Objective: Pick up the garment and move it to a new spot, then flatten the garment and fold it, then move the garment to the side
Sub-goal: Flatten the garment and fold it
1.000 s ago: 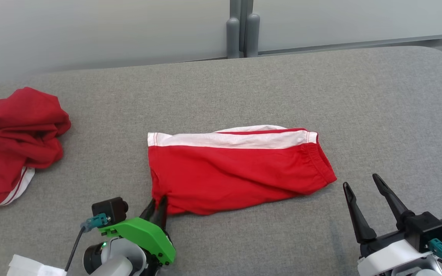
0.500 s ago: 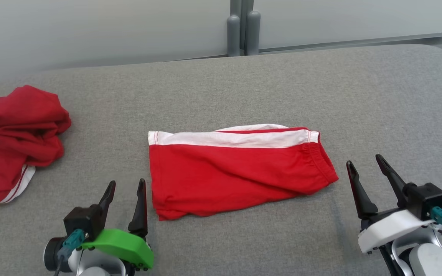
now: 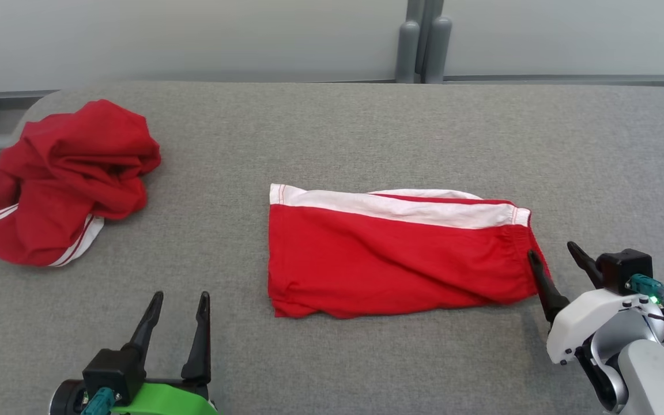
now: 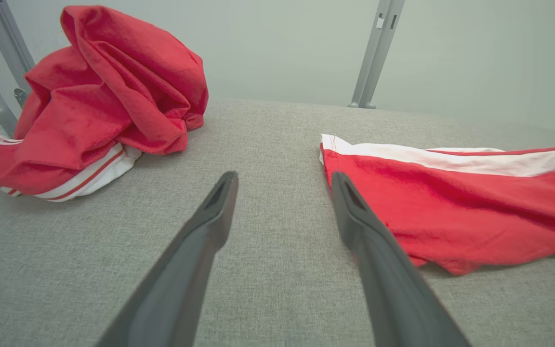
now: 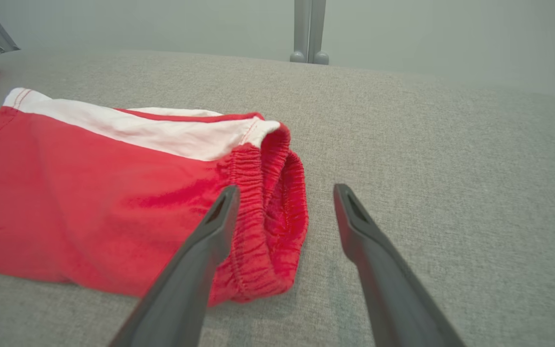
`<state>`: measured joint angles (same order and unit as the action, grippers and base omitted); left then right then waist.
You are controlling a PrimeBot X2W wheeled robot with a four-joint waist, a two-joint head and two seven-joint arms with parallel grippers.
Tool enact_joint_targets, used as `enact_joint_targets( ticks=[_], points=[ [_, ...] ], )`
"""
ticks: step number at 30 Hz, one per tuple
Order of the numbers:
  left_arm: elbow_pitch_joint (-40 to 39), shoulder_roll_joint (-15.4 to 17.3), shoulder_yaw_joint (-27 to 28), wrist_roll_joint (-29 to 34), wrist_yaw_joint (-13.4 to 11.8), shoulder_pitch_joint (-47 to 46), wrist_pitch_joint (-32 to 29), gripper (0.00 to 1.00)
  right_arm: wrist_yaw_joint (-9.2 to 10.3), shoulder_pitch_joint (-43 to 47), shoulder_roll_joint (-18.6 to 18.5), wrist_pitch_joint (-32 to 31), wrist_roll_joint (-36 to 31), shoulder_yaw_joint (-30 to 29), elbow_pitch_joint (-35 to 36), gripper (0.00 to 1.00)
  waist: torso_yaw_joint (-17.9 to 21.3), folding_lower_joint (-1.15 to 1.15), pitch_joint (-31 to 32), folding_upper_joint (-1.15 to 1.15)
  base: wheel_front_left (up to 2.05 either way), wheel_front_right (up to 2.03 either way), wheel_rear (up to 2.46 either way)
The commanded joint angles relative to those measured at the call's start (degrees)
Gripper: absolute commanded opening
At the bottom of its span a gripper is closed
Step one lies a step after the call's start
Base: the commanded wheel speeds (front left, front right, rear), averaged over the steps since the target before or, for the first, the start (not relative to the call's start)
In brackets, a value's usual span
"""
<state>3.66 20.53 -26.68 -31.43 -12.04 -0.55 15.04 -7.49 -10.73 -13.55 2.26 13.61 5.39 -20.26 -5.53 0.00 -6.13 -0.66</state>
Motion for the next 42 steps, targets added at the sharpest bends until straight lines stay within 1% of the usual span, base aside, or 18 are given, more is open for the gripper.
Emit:
enact_joint_targets(
  ticks=[1,2,12,21,27,31,35,36,38,39,42],
  points=[
    [0.5,-1.0,1.9,1.9,1.5,1.6,0.2,1.00,-0.01,-1.0,-0.6,0.1,0.1,-0.2,-2.1,1.00,-2.5,0.00,-0.1,0.66,0.00,0.00,0.00],
    [0.5,-1.0,1.9,1.9,1.5,1.6,0.2,1.00,-0.01,-1.0,-0.6,0.1,0.1,-0.2,-2.1,1.00,-2.5,0.00,-0.1,0.66,0.00,0.00,0.00],
    [2.0,-5.2,8.9,7.6,7.7,3.9,0.2,1.00,-0.01,-3.4,-0.6,0.3,2.7,0.1,-8.6,1.00,-4.8,0.00,-0.5,0.66,0.00,0.00,0.00],
    [3.0,-9.1,13.8,10.9,11.8,4.1,0.2,1.00,-0.01,-5.6,-0.5,-2.2,5.4,-1.0,-12.2,1.00,-5.2,0.00,-1.9,0.66,0.00,0.00,0.00],
    [3.1,-10.8,16.1,13.1,14.3,2.9,0.2,1.00,-0.01,-8.0,0.4,-4.6,7.6,-2.5,-14.4,1.00,-5.5,0.00,-3.8,0.66,0.00,0.00,0.00],
    [3.5,-11.7,17.3,14.4,15.4,2.9,0.2,1.00,-0.01,-8.7,1.8,-7.0,11.1,-3.8,-16.0,1.00,-5.8,0.00,-4.2,0.66,0.00,0.00,0.00],
    [4.1,-12.5,18.3,15.3,16.2,3.1,0.2,1.00,-0.02,-8.4,3.4,-10.8,17.3,-2.2,-15.6,1.00,-5.9,0.00,-4.1,0.66,0.00,0.00,0.00],
    [4.2,-12.7,18.6,15.5,16.4,3.2,0.2,1.00,-0.03,-8.4,3.6,-11.7,19.1,-1.7,-15.0,0.98,-5.9,0.00,-4.0,0.66,0.00,0.00,0.00],
    [4.4,-13.1,19.1,15.8,16.7,3.5,0.2,1.00,-0.02,-8.4,3.4,-12.2,23.3,-0.6,-12.6,0.25,-5.8,0.00,-3.7,0.66,0.00,0.00,0.00],
    [4.4,-13.2,19.5,15.9,16.8,3.7,0.2,1.00,-0.02,-8.4,3.0,-12.3,25.4,-0.5,-11.4,0.00,-5.6,0.00,-3.5,0.66,0.00,0.00,0.00],
    [4.7,-13.4,20.4,16.3,17.2,4.2,0.2,1.00,-0.02,-8.2,0.8,-13.4,31.2,-0.8,-8.7,0.00,-5.0,0.00,-3.0,0.66,0.00,0.00,0.00]
  ],
)
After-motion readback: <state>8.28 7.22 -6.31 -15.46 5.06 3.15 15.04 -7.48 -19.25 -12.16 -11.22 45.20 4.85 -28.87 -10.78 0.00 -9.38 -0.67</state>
